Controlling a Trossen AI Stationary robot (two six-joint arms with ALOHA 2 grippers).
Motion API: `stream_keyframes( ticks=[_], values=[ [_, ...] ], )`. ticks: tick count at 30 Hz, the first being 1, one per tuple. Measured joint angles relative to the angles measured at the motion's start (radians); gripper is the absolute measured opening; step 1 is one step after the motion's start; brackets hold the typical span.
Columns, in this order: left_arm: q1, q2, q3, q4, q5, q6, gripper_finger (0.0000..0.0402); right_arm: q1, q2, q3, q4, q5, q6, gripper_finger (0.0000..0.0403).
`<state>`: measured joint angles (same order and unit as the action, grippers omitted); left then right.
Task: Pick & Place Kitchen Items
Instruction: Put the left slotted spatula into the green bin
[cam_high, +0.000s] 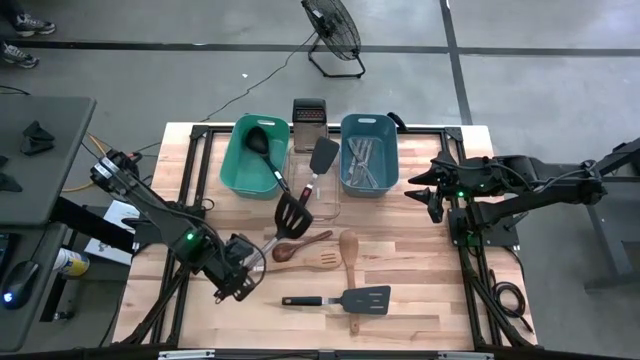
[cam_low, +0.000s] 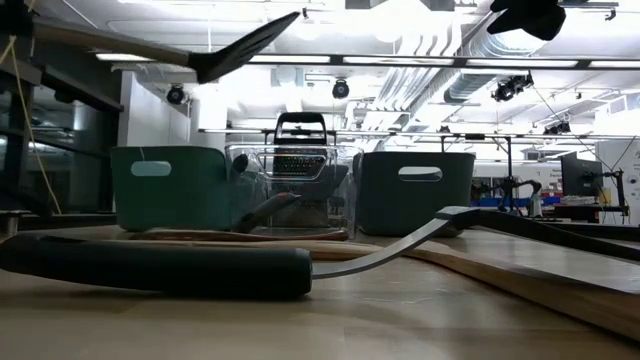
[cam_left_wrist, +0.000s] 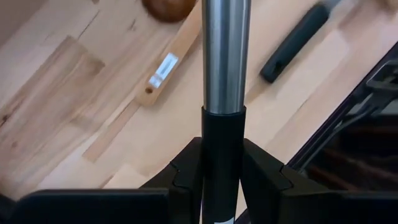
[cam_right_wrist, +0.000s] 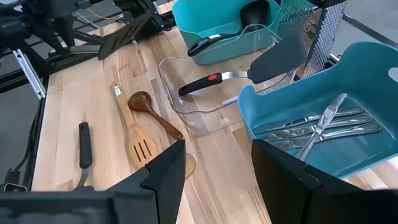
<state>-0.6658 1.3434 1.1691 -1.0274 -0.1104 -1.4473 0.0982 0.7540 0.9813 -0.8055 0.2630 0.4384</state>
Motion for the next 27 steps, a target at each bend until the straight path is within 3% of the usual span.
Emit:
stream_keyframes(
  ticks=[9,19,27],
  values=[
    [0.141,-0.056,0.012,0.023,-0.03,0.062,0.0076,0.0,0.0,0.0,0.003,0.011,-0.01,0.0176],
    [0.303,-0.22,0.012,-0.001,-0.094,0.176,0.0076,0.0,0.0,0.0,0.003,0.011,0.0,0.0176],
    [0.485,-0.327,0.012,0.009,-0.06,0.255,0.0075,0.0,0.0,0.0,0.002,0.011,-0.012,0.0176]
  ],
)
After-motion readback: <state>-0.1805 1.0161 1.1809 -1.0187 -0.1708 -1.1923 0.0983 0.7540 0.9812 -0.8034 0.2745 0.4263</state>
